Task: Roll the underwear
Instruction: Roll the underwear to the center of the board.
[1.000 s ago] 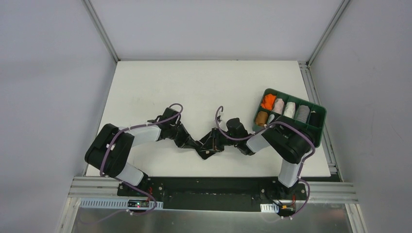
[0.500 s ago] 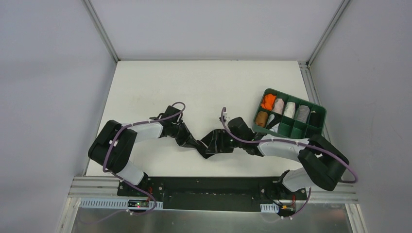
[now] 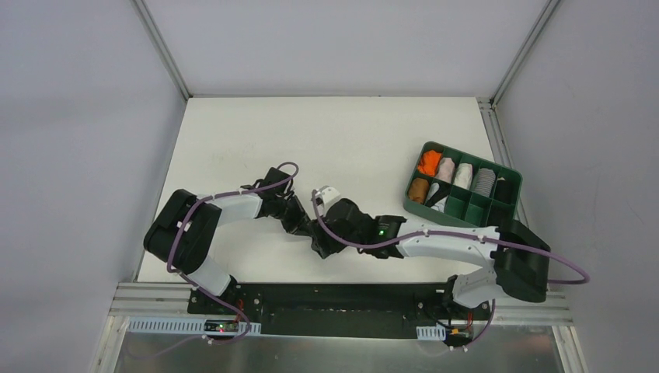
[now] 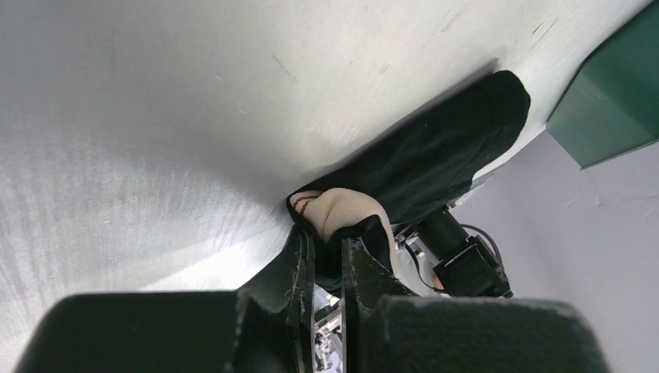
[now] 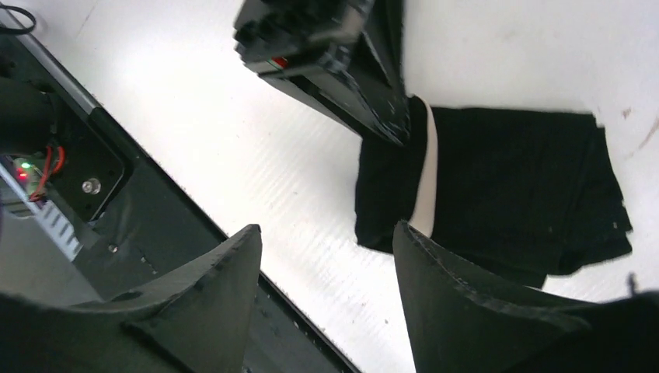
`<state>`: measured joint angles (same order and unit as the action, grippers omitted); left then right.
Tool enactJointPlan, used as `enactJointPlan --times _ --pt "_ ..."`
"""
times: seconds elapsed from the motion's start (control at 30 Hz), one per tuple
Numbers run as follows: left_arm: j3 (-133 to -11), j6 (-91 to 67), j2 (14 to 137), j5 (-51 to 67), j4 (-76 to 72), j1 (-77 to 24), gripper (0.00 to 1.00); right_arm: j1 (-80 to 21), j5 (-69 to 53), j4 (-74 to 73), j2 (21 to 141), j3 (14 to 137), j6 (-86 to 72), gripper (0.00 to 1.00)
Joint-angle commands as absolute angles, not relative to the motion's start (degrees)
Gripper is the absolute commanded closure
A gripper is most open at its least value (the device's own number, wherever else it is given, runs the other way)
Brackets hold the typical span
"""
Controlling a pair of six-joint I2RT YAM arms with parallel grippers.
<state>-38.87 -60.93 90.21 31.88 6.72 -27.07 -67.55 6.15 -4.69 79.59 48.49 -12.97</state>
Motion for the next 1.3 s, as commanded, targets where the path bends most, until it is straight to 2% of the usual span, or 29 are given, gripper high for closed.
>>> enactJointPlan --times 0.0,0.2,0.67,0.73,0.77,0.8,0.9,0.93,1.1,1.27 --pt "-38.88 -58.89 92.45 28.93 10.49 -27.77 1.0 -71.08 15.12 -9.48 85.52 54.86 -5.1 0.34" --pt "-39.34 -59.06 92.89 29.04 10.63 -27.77 1.0 -72.09 15.35 -9.34 91.0 57.45 -3.68 0.34" --pt "-39.53 -59.41 92.82 29.55 10.72 -27.77 1.0 -73.21 22.2 -8.6 96.6 54.6 -4.98 0.35" --pt "-39.55 -59.5 92.73 29.65 10.71 -27.77 1.0 -73.21 23.2 -9.03 97.49 54.65 -5.65 0.4" --pt "-39.62 -59.5 92.73 29.73 10.72 -27.77 1.0 -73.21 23.39 -9.29 98.02 54.81 -5.85 0.47" --pt "-39.68 -59.57 92.72 29.82 10.72 -27.77 1.0 -73.2 23.5 -9.53 98.48 54.92 -6.19 0.62" --pt "-39.94 -59.66 92.41 29.94 10.89 -27.77 1.0 -73.21 23.55 -9.36 99.2 54.64 -7.41 0.97" --pt "-40.01 -59.67 92.25 29.92 10.97 -27.77 1.0 -73.21 23.35 -9.01 99.18 54.39 -7.75 1.0" --pt "-40.79 -59.85 91.35 30.01 11.87 -27.77 1.0 -72.95 21.42 -4.93 96.53 51.55 -10.02 1.0" --pt "-41.7 -60.0 90.56 30.06 12.87 -27.77 1.0 -69.51 10.63 3.35 92.47 45.67 -15.69 1.0"
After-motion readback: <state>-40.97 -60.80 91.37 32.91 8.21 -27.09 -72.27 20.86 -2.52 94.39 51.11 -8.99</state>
